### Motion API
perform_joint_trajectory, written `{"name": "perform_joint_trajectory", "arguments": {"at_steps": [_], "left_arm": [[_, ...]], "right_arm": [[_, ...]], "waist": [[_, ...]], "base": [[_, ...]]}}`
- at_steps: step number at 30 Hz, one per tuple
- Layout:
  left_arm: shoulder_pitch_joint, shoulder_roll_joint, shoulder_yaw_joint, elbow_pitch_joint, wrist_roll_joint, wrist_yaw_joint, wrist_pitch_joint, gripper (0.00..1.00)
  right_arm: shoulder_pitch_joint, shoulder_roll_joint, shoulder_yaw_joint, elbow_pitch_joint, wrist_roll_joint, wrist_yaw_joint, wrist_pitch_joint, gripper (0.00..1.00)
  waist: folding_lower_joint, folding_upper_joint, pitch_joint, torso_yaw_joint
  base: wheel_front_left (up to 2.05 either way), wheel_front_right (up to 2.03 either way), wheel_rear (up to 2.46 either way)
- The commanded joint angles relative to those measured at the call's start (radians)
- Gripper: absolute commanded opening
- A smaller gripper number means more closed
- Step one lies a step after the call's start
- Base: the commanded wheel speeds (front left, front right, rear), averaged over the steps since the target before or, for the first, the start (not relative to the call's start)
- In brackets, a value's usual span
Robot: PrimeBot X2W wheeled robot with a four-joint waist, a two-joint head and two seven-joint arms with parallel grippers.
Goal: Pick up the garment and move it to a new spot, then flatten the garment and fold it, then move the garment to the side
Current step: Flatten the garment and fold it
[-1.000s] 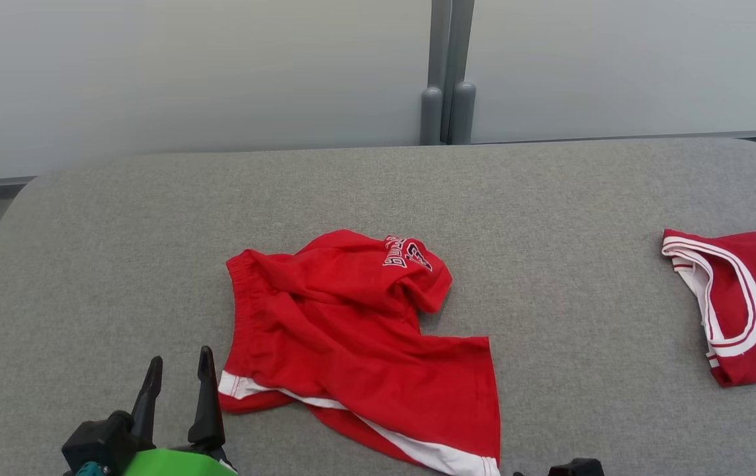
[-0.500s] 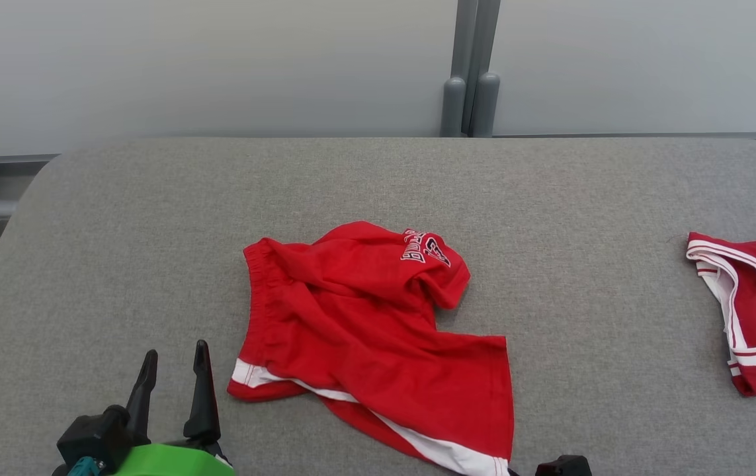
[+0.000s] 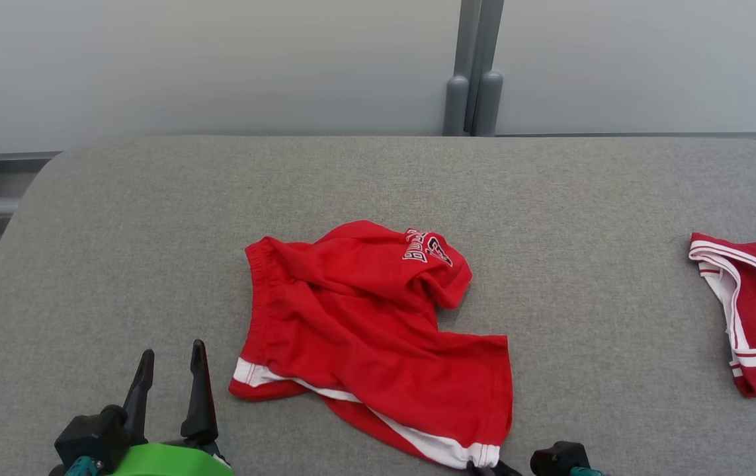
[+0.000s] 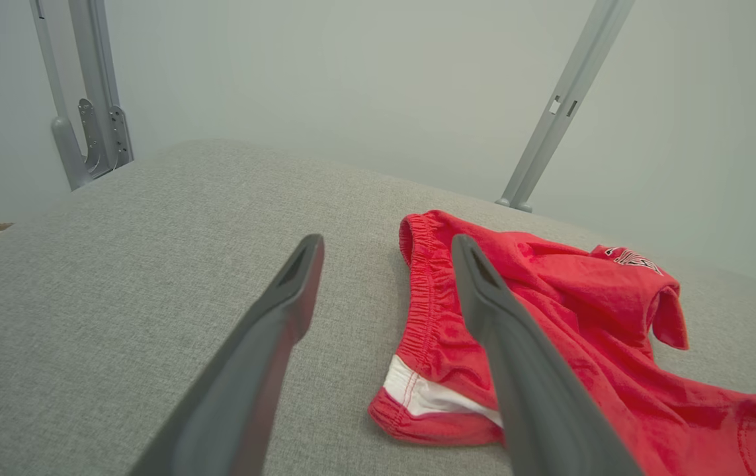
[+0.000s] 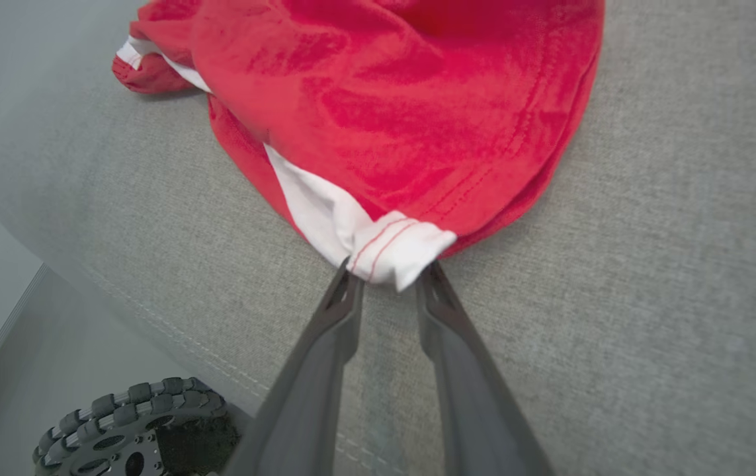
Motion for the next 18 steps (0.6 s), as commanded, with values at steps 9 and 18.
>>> {"name": "perform_joint_trajectory", "arguments": {"at_steps": [9,18], "left_arm": [[0.007,0.008,-0.003,0.0,-0.007,0.006,0.0,1.0],[0.008,-0.003,-0.022,0.032,-0.02,-0.008,0.007,1.0]], "right_arm": [[0.009,-0.01,-0.046,-0.043,-0.016,0.0,-0.025,0.09],[-0.009,-0.016,-0.128,-0.092,-0.044,0.0,-0.039,0.0]], "waist": [[0.0,0.0104,-0.006,-0.011],[0.0,0.0104,-0.017,-0.02]], "base": [[0.0,0.0,0.0],[0.0,0.0,0.0]]}}
